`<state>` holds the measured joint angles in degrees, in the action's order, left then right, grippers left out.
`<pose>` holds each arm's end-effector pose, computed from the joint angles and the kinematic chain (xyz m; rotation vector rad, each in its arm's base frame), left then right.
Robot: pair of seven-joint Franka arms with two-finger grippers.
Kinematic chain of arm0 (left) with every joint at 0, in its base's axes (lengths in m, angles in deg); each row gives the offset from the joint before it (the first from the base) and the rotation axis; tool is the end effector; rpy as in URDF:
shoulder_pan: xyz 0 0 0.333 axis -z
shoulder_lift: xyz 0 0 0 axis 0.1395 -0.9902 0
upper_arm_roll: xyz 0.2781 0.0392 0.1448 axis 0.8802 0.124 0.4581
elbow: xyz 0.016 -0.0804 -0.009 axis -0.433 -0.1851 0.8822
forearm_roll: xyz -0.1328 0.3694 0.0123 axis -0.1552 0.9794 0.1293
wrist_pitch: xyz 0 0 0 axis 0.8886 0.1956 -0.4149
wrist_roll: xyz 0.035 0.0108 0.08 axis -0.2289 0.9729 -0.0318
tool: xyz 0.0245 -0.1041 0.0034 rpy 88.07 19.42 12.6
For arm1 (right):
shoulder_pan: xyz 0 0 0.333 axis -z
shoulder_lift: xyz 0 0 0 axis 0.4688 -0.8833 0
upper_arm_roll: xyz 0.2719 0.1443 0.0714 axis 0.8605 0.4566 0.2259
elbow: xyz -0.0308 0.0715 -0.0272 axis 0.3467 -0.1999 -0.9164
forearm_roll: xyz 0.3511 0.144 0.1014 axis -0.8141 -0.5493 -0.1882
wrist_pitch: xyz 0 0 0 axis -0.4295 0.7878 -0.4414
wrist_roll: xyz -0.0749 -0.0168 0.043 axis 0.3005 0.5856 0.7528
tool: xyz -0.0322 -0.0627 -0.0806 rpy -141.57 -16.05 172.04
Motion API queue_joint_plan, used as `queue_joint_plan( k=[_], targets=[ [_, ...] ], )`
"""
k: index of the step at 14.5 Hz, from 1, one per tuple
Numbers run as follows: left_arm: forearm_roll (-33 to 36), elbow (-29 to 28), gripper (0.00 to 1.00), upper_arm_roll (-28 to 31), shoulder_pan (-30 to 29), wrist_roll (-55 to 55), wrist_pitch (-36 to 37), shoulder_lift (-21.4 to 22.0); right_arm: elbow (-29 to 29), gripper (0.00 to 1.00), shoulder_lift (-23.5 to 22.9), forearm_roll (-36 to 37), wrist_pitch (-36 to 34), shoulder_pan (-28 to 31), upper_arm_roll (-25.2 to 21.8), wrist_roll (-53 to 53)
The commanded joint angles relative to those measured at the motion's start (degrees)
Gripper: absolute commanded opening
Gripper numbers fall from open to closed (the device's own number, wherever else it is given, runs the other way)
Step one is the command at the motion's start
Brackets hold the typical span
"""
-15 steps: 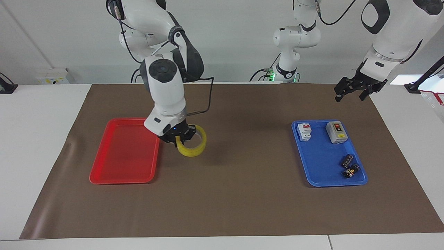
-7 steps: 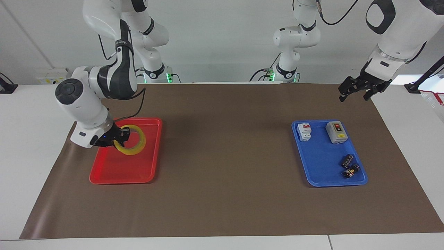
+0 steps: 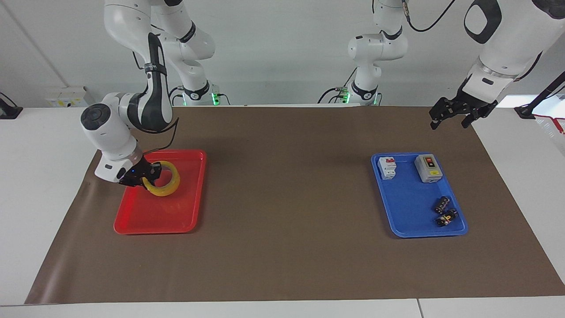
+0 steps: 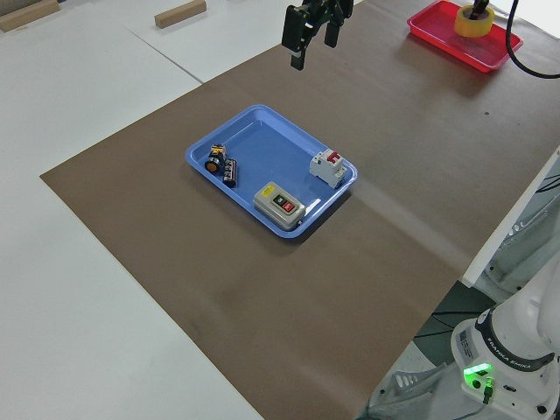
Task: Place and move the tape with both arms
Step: 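Carry the tape with the right gripper into the red tray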
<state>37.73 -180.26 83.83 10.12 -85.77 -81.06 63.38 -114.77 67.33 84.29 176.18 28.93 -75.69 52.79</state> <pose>0.5518 -0.0123 0.6095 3.1343 -0.0566 -0.0249 0.5645 -0.0632 0.3371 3.0599 0.6303 0.0082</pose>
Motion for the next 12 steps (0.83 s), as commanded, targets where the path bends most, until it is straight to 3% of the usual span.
queue_joint_plan(
  k=[1,8,9,10,11,12],
  targets=[
    [-1.31,-0.81,1.00,0.07,-0.25,-0.62,0.62,0.94,-6.08,0.00,3.37,-0.98,5.48,0.86,0.76,1.46],
    [-1.31,-0.81,1.00,0.07,-0.34,-0.62,0.62,0.94,-6.26,0.00,0.74,-0.98,10.95,0.52,0.76,0.76],
    [-1.31,-0.81,1.00,0.07,-0.34,-0.62,0.62,0.94,-6.26,0.20,0.73,-0.98,10.86,0.51,0.76,0.06],
    [-1.31,-0.81,1.00,0.07,-0.34,-0.62,0.62,0.94,-6.26,0.50,0.73,-0.98,10.86,0.43,0.76,-0.29],
    [-1.31,-0.81,1.00,0.07,-0.34,-0.62,0.62,0.94,-6.26,0.92,0.73,-0.98,10.69,0.34,0.76,-0.39],
    [-1.31,-0.81,1.00,0.07,-0.34,-0.62,0.62,0.94,-6.17,1.00,0.73,-0.98,10.42,0.25,0.76,-0.39]
  ],
)
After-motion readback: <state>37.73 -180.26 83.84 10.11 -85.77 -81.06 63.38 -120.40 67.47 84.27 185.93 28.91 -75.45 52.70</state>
